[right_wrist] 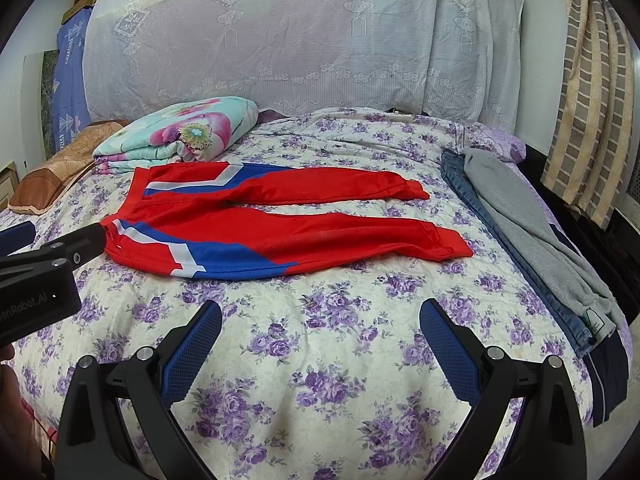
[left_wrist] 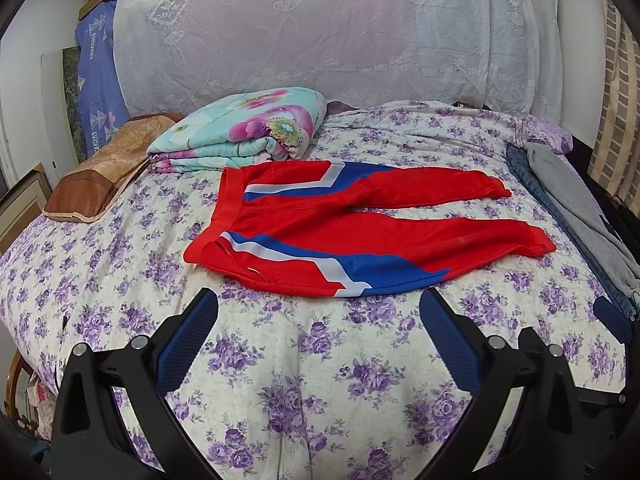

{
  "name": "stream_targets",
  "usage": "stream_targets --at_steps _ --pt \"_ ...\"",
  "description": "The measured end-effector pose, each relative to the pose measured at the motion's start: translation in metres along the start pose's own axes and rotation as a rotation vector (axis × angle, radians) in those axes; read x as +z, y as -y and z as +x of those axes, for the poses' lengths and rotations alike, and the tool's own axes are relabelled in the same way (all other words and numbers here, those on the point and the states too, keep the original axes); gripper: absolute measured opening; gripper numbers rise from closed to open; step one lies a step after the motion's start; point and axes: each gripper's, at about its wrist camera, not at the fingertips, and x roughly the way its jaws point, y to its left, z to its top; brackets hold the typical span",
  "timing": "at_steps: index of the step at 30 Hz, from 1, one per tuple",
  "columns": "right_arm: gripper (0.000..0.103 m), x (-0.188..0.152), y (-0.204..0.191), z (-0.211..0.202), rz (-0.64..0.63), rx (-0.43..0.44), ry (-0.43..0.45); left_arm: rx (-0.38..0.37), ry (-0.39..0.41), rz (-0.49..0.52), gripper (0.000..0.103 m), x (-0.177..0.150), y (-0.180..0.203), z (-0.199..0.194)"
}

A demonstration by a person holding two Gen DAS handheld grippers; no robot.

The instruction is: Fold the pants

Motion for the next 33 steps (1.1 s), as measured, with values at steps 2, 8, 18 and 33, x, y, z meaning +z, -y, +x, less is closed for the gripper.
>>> stream_targets --at_steps 2,8,18,33 --pt "0.1 0.0 0.0 0.0 0.0 0.0 0.0 0.0 0.0 0.001 0.098 0.0 0.0 0.0" --pt "0.1 0.0 0.0 0.0 0.0 0.0 0.0 0.0 -0.001 -0.001 0.098 -0.001 -0.001 0.0" --pt "0.1 0.0 -0.001 0.001 0.0 0.001 -0.001 0.0 -0.001 -0.003 0.098 -0.003 -0.003 0.0" --pt "0.1 -0.013 0.001 0.02 0.03 -0.014 -0.049 -0.04 -0.128 -0.028 0.098 -0.014 -0.005 0.035"
